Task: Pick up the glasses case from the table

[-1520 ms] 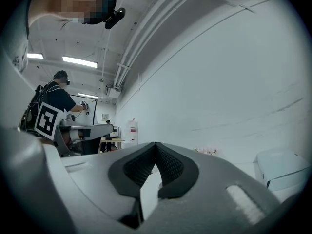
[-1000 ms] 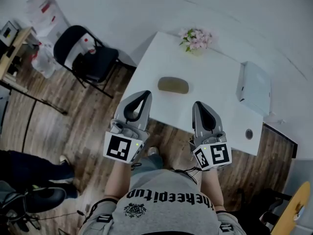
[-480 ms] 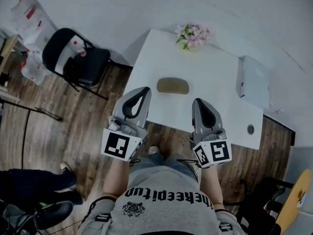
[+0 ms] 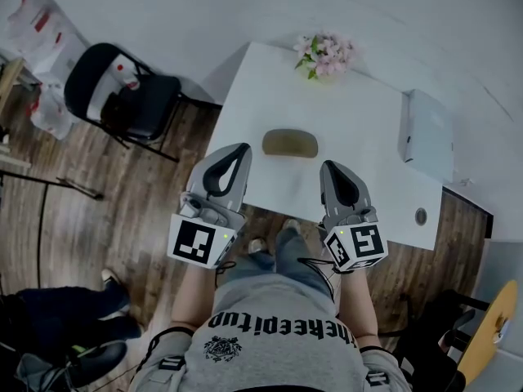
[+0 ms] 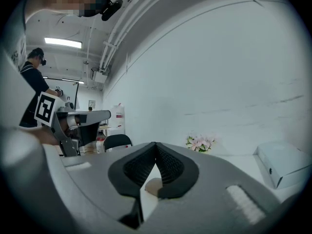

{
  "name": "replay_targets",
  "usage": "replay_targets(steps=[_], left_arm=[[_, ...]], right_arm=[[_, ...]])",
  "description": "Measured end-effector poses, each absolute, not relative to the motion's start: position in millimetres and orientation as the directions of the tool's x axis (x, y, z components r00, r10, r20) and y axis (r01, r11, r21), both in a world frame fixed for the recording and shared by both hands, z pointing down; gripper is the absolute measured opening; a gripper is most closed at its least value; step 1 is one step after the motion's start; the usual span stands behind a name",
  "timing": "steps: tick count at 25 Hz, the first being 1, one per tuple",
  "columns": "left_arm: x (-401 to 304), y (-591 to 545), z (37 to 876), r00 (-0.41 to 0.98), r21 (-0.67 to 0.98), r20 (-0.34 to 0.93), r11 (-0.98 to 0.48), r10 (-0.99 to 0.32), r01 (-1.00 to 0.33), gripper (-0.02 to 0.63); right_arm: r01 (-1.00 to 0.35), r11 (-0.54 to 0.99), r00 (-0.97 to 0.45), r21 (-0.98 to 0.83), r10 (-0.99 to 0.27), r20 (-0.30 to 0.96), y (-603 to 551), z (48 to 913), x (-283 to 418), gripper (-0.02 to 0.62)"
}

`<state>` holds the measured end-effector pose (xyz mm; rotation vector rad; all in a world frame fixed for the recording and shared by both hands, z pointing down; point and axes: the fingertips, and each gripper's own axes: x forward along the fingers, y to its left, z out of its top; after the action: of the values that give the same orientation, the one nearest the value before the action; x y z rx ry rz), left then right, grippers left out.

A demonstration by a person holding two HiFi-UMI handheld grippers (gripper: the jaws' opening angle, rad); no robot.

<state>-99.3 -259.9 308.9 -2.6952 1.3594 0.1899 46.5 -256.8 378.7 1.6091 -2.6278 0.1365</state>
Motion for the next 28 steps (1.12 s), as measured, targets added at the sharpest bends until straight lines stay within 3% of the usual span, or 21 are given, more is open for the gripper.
replay_targets(steps=[14, 28], left_arm=[[-86.4, -303.2, 320.1, 0.552, -0.014, -0.127, -0.555, -0.824, -0.831, 0.014], [-92.6, -329.6, 336.1, 0.432, -0.006, -0.065, -0.432, -0.9, -0.902, 0.014]], right_arm=[[-0.775, 0.631, -0.584, 0.034, -0.736, 0.342, -320.9, 447.6, 38.7, 0.079], [-0.469, 0.878, -0.649, 0.101, -0.42, 0.634, -354.7, 533.2, 31.0, 0.225]])
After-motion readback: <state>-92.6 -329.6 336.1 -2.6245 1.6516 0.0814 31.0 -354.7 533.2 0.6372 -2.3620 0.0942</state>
